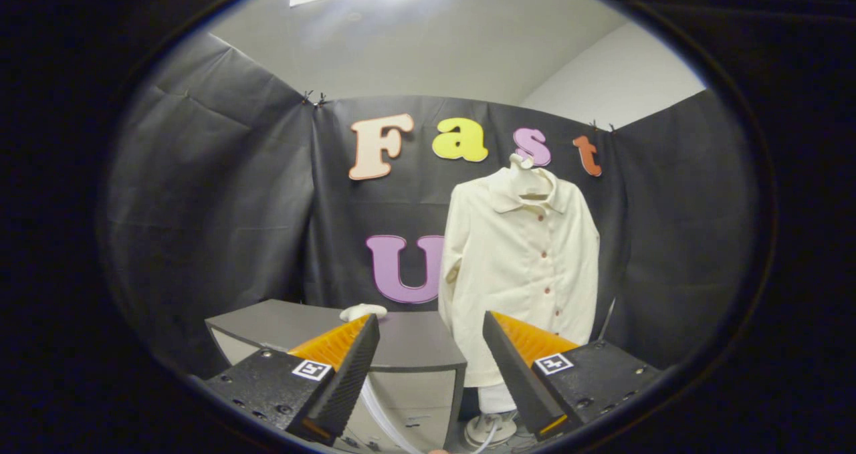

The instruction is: Iron the clothes twice with a garment steamer, once on the left side and once on the right side.

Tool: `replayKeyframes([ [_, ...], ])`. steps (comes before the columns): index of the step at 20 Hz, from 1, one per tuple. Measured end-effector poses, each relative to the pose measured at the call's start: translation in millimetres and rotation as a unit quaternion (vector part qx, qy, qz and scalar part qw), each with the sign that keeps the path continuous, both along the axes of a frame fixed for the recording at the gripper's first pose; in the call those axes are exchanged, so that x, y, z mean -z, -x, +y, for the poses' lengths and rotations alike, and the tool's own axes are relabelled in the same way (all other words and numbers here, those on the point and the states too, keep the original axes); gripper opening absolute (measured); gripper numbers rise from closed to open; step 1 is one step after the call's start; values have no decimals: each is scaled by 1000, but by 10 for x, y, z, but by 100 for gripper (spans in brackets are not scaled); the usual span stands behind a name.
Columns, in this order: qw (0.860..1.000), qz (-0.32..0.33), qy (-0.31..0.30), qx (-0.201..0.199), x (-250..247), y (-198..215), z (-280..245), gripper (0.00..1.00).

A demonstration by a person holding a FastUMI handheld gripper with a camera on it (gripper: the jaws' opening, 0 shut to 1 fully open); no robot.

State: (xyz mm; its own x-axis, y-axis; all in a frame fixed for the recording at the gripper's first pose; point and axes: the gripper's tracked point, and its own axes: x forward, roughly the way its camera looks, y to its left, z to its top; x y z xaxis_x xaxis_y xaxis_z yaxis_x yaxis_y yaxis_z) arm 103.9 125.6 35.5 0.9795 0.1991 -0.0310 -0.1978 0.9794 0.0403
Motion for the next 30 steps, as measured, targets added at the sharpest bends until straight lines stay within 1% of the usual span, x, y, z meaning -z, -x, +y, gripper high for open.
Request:
replayKeyframes([
  [3, 999, 20, -9, -35, 79, -264, 367, 94],
  [5, 997, 57, -13, -56, 249, -458, 603, 95],
  [9, 984, 141, -36, -102, 615, -796, 1117, 95],
  [11, 979, 171, -34, -107, 759, -1009, 1258, 96],
  [13, 973, 203, -17, -106, 921, -1259, 1367, 97],
  [15, 962, 244, -9, -122, 1113, -1445, 1534, 97],
  [17, 953, 277, -11, -122, 1247, -1604, 1642, 96],
  [18, 951, 286, -10, -120, 1302, -1677, 1699, 95],
  [19, 944, 306, 3, -126, 1394, -1695, 1763, 95],
  [21, 932, 332, 19, -142, 1529, -1719, 1886, 93],
  [22, 928, 344, 28, -139, 1605, -1677, 1912, 91],
  [23, 926, 353, 40, -128, 1661, -1689, 1895, 89],
  [24, 923, 363, 53, -115, 1681, -1682, 1896, 89],
  [25, 916, 378, 73, -112, 1733, -1667, 1899, 84],
  [26, 909, 392, 95, -106, 1771, -1631, 1845, 76],
  [27, 901, 410, 94, -109, 1732, -1576, 1813, 68],
  [28, 896, 421, 84, -111, 1823, -1577, 1858, 59],
  [30, 897, 417, 79, -128, 1825, -1620, 1873, 57],
])
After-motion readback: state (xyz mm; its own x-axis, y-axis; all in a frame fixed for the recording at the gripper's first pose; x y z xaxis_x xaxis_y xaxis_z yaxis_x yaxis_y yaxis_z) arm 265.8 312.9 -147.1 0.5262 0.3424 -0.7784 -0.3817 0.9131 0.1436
